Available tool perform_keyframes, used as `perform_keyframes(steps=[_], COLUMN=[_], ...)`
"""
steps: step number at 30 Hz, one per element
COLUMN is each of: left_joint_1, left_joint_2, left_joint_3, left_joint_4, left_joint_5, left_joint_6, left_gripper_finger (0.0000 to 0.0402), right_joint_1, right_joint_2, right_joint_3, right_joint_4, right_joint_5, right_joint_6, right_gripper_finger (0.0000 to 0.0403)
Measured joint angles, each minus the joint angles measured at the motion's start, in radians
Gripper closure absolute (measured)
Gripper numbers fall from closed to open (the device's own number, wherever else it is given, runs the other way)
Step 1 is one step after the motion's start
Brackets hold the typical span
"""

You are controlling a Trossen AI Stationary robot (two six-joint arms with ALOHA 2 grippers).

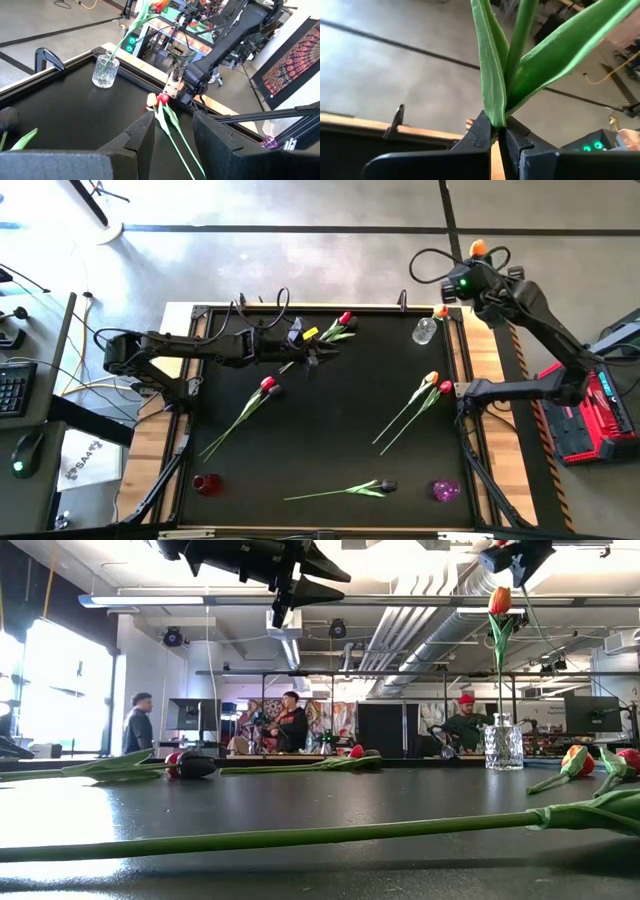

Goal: Sort flowers into vase by color
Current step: Put the left orange tulip into the transparent flower vase

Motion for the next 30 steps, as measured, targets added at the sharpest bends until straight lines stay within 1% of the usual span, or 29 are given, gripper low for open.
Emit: perform_keyframes(steps=[3, 6, 10, 14, 18, 20, 23, 30], left_joint_1=[0.000, 0.000, 0.000, 0.000, 0.000, 0.001, 0.001, 0.001], left_joint_2=[0.000, 0.000, 0.000, 0.000, 0.000, 0.000, 0.000, 0.000], left_joint_3=[0.000, 0.000, 0.000, 0.000, 0.000, 0.000, 0.000, 0.000], left_joint_4=[0.000, 0.000, -0.003, -0.014, -0.018, -0.016, -0.016, -0.015], left_joint_5=[0.000, 0.000, 0.000, -0.001, -0.027, -0.041, -0.047, -0.048], left_joint_6=[0.010, 0.009, 0.009, 0.009, 0.009, 0.009, 0.009, 0.010], left_gripper_finger=[0.0282, 0.0282, 0.0282, 0.0282, 0.0282, 0.0282, 0.0282, 0.0282], right_joint_1=[-0.042, -0.094, -0.119, -0.117, -0.119, -0.118, -0.118, -0.124], right_joint_2=[0.001, 0.000, -0.004, -0.017, -0.043, -0.053, -0.065, -0.063], right_joint_3=[-0.049, -0.113, -0.167, -0.196, -0.252, -0.272, -0.286, -0.286], right_joint_4=[0.105, 0.172, 0.211, 0.281, 0.366, 0.398, 0.407, 0.374], right_joint_5=[-0.052, -0.073, -0.018, -0.005, 0.029, 0.029, 0.003, -0.043], right_joint_6=[-0.070, -0.101, -0.095, -0.100, -0.146, -0.154, -0.142, -0.053], right_gripper_finger=[0.0403, 0.0403, 0.0403, 0.0403, 0.0403, 0.0403, 0.0403, 0.0403])
